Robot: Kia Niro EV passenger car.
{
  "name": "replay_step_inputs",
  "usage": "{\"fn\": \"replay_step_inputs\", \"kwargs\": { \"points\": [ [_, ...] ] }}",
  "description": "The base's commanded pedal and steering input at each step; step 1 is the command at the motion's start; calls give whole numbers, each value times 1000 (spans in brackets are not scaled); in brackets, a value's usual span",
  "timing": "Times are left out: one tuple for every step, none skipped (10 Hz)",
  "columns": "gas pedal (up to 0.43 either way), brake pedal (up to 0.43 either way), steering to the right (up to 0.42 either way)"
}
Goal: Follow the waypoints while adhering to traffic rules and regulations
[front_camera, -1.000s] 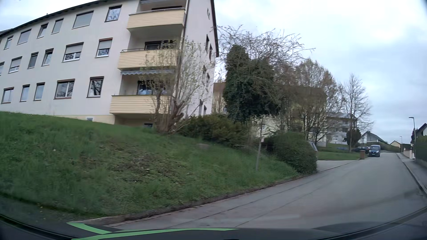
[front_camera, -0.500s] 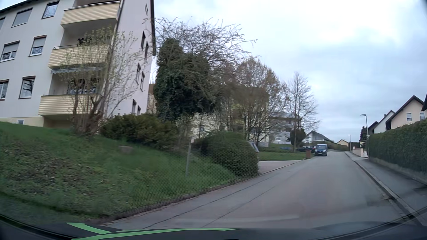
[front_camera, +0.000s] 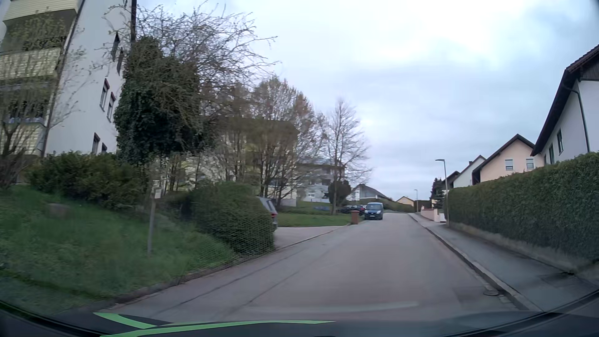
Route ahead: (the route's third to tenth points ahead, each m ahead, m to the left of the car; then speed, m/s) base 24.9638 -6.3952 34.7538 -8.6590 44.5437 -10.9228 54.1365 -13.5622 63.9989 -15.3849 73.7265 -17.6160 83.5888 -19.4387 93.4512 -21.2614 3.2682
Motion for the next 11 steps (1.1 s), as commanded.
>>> {"fn": "replay_step_inputs", "kwargs": {
  "points": [
    [409, 0, 431],
    [409, 0, 389],
    [409, 0, 344],
    [409, 0, 310],
    [409, 0, 259],
    [421, 0, 213],
    [429, 0, 182],
    [429, 0, 142],
    [429, 0, 108],
    [429, 0, 79],
    [429, 0, 61]
  ]
}}
